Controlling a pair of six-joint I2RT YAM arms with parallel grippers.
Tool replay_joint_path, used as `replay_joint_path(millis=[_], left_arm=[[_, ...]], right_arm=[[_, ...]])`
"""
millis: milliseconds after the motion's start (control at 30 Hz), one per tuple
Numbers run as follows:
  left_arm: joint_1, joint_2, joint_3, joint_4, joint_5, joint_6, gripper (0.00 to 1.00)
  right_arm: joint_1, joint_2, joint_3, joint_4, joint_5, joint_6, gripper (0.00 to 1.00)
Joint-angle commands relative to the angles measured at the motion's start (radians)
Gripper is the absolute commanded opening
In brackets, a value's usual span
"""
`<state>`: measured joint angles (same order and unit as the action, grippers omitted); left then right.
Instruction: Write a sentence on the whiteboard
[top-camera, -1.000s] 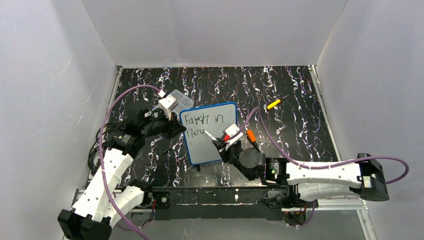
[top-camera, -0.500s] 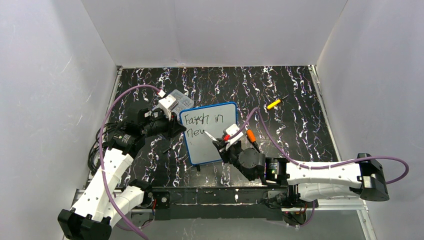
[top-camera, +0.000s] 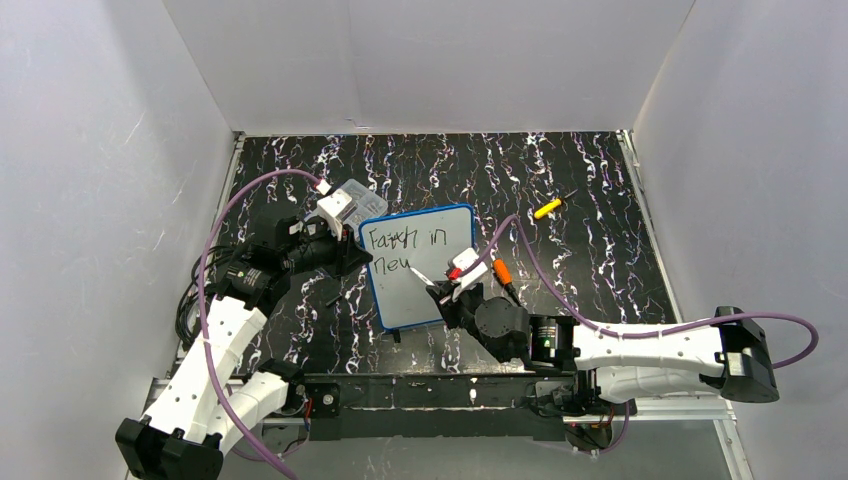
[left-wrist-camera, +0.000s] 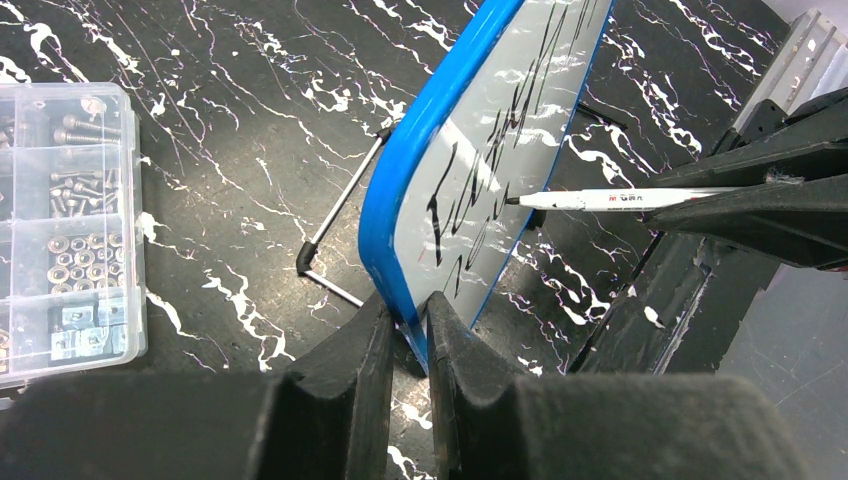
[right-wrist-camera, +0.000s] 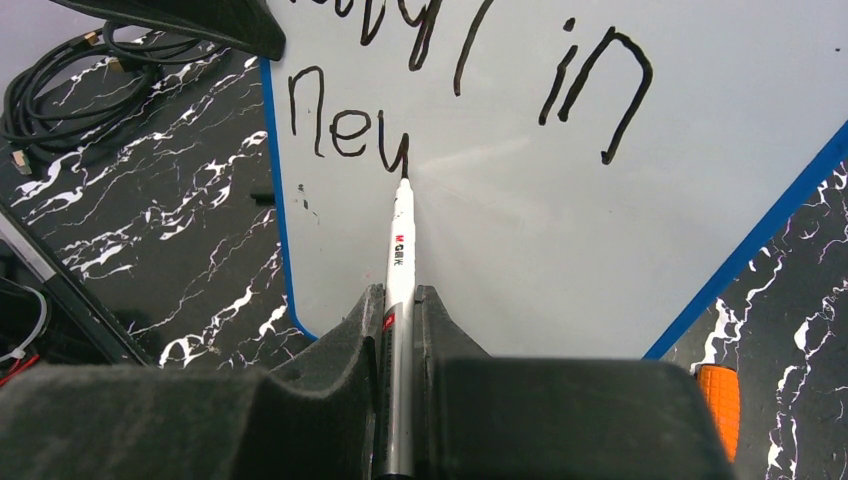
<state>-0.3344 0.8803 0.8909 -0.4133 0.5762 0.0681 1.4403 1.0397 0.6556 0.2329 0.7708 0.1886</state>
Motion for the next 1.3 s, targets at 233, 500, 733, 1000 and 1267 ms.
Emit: replay_joint_path(millis=[233, 500, 733, 1000, 1267], left_arm=[[-0.008, 0.014, -0.027, -0.064, -0.003, 0.025, 0.00], [-0.008, 0.014, -0.027, -0.064, -0.003, 0.026, 0.00], [-0.008, 0.015, -0.027, -0.064, -0.004, 0.026, 0.00], [-0.008, 0.013, -0.027, -0.064, -0.004, 0.024, 0.00], [-0.008, 0.015, -0.027, -0.064, -0.005, 0.025, 0.00]], right_arm=[[-0.006, -0.037, 0.009, 0.031, 0.085, -0.061, 0.01], [-0.006, -0.041, 0.028, 0.083, 0.093, -0.119, 0.01], [-0.006, -0.107, 0.004, 0.093, 0.000, -0.113, 0.01], [-0.006, -0.170, -0.038, 0.041, 0.019, -0.067, 0.01], [-0.006, -0.190, -0.056, -0.007, 0.082, -0.033, 0.01]])
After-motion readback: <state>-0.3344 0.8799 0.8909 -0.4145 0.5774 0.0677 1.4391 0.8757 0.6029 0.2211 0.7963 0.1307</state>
